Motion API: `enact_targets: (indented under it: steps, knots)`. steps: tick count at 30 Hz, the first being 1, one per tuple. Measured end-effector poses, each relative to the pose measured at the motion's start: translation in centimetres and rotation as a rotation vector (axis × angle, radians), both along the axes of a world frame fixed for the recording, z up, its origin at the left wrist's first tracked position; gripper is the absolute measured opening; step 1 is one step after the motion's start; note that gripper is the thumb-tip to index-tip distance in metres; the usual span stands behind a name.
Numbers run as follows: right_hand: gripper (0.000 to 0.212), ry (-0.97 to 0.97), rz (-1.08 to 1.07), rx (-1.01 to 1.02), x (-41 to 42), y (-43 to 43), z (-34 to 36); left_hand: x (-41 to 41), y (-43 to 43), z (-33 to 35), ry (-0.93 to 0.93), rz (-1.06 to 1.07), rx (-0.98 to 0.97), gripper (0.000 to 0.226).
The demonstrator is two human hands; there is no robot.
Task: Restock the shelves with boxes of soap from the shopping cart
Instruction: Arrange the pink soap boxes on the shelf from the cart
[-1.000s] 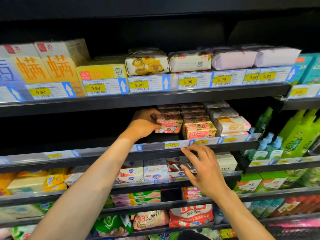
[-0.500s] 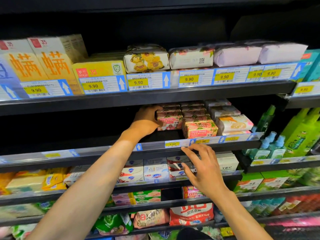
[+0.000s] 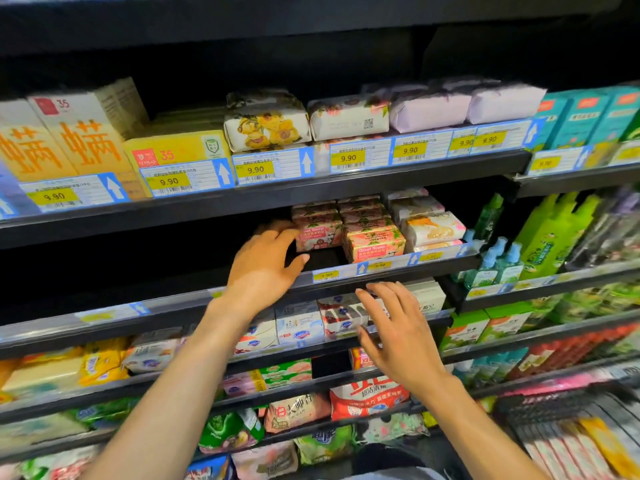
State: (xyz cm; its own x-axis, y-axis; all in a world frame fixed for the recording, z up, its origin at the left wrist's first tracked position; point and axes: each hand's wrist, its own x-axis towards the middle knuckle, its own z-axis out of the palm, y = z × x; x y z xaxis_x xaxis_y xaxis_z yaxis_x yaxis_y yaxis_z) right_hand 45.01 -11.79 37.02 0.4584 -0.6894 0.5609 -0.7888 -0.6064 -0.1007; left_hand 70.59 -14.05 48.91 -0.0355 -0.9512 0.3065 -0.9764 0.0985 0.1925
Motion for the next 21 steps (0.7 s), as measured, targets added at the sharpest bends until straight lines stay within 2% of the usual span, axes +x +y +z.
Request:
enact_targets:
  steps: [2,4,14,21]
  knots:
    - [0.057,0.017,-0.065,0.059,-0.9,2.2,0.2,-0.8,2.8,-0.6,-0.056,-0.136,-0.128,0.046]
    - [0.059,0.040,-0.141,0.109,-2.2,4.9,0.3,-1.7,5.4,-1.9,-0.055,-0.293,-0.158,0.046]
    - [0.063,0.043,-0.617,0.414,-12.5,21.8,-3.6,-13.8,12.8,-10.5,-0.133,-0.722,0.189,0.057]
    - [0.068,-0.070,-0.976,0.563,-21.1,31.7,-6.6,-27.0,16.9,-14.9,-0.132,-0.997,0.293,0.055]
